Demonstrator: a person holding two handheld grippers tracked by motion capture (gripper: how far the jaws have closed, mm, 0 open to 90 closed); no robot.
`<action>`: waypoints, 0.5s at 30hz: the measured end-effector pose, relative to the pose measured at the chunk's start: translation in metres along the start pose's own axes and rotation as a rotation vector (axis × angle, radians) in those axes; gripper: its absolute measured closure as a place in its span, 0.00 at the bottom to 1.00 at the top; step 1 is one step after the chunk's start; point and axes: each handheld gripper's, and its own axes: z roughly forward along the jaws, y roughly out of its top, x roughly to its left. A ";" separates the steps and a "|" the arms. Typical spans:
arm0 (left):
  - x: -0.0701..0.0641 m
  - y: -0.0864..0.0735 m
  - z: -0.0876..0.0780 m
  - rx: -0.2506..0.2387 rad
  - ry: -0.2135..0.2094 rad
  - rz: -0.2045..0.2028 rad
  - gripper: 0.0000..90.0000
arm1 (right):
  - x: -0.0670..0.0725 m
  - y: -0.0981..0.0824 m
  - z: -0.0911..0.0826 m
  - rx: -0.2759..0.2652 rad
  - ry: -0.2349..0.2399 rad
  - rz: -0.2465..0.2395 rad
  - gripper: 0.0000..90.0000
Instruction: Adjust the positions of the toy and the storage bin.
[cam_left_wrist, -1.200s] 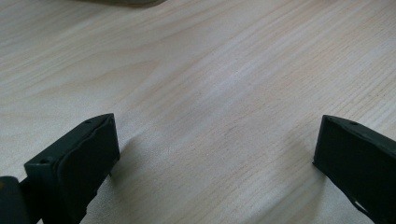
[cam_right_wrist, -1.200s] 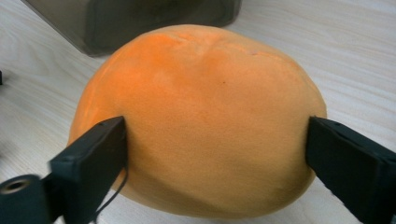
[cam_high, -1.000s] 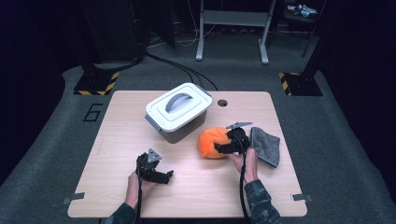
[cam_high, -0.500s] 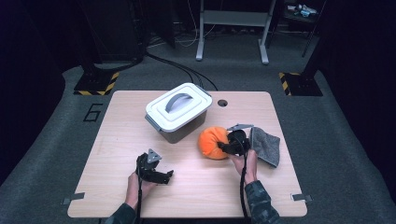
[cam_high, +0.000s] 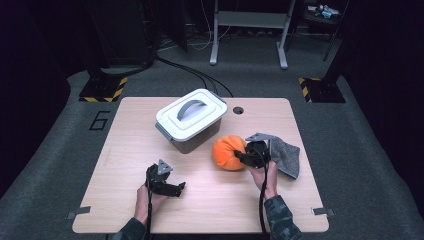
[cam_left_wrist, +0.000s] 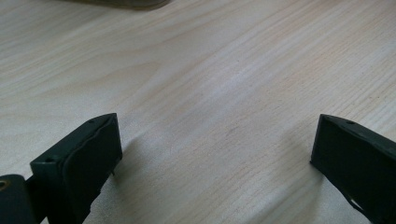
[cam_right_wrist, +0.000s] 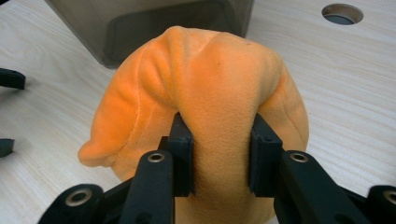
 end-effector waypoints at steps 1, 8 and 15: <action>0.000 0.000 0.000 0.000 0.000 0.000 0.01 | 0.000 0.000 -0.001 -0.006 0.001 -0.003 0.75; 0.000 -0.001 -0.001 -0.009 0.000 -0.014 0.03 | 0.008 -0.004 -0.006 -0.023 0.014 -0.022 0.75; -0.004 0.000 -0.007 -0.038 -0.011 -0.020 0.03 | 0.020 -0.011 -0.007 -0.013 0.035 -0.040 0.75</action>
